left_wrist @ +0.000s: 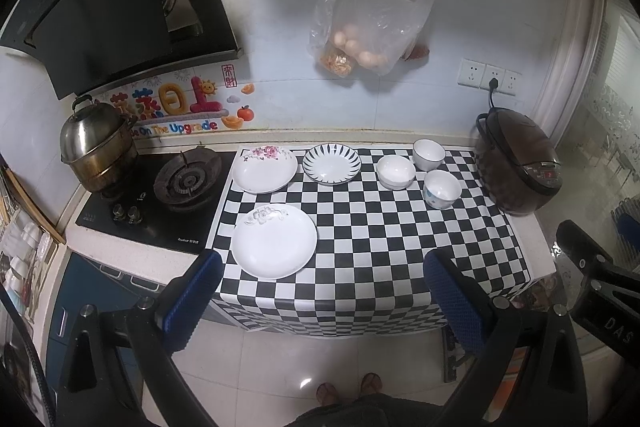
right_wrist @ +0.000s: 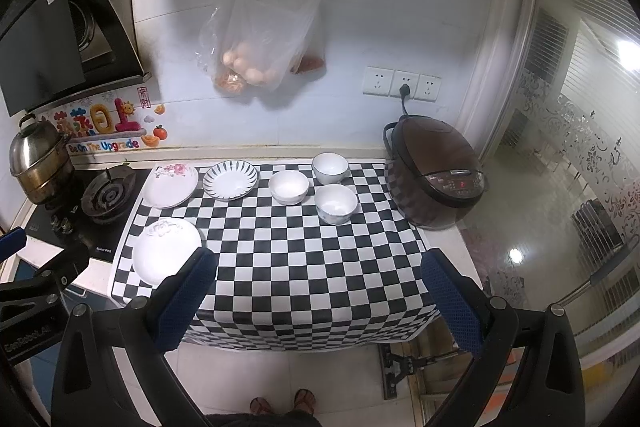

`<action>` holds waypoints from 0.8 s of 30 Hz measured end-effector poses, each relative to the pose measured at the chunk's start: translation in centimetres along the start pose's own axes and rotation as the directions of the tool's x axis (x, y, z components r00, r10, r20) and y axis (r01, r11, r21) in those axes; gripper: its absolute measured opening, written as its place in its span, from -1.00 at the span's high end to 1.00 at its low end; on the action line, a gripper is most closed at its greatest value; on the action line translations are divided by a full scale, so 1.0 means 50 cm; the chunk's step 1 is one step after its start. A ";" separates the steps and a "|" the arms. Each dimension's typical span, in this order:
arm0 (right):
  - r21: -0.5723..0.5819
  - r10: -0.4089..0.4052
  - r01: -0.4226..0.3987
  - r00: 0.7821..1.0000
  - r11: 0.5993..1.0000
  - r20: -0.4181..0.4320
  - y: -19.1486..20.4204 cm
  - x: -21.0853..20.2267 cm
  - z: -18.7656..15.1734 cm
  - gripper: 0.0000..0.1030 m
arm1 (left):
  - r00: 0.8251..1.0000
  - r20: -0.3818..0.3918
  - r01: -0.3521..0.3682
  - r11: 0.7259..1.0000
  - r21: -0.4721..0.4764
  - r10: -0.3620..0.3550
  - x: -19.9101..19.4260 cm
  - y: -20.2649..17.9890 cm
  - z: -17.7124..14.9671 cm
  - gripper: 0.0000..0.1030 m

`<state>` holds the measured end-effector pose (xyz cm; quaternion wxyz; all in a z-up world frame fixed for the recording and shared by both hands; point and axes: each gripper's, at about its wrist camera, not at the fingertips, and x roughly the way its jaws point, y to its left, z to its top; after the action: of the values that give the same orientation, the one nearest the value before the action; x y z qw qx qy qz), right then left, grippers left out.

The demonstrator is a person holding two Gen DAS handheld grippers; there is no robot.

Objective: Organize plates and bowls

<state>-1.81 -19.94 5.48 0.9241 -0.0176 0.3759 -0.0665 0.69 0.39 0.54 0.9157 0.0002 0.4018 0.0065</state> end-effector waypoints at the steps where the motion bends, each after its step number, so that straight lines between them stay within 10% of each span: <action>1: 0.000 0.000 0.000 1.000 1.000 0.001 -0.001 0.001 0.002 -1.00 | 1.000 0.001 -0.001 1.000 0.001 0.001 -0.001 -0.001 -0.002 -1.00; 15: 0.007 0.079 -0.080 0.993 0.997 0.089 -0.014 0.064 -0.004 -1.00 | 0.995 0.053 -0.078 0.996 -0.037 0.079 0.066 0.018 0.016 -1.00; 24: -0.059 0.289 -0.296 0.952 0.953 -0.105 0.055 0.328 0.003 -1.00 | 0.968 -0.089 -0.247 0.958 -0.144 0.236 0.260 0.115 0.024 -1.00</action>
<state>10.19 -19.46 -5.99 0.9036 0.0073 0.4200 0.0842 10.31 6.29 -8.21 0.8904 -0.0218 0.4294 0.1494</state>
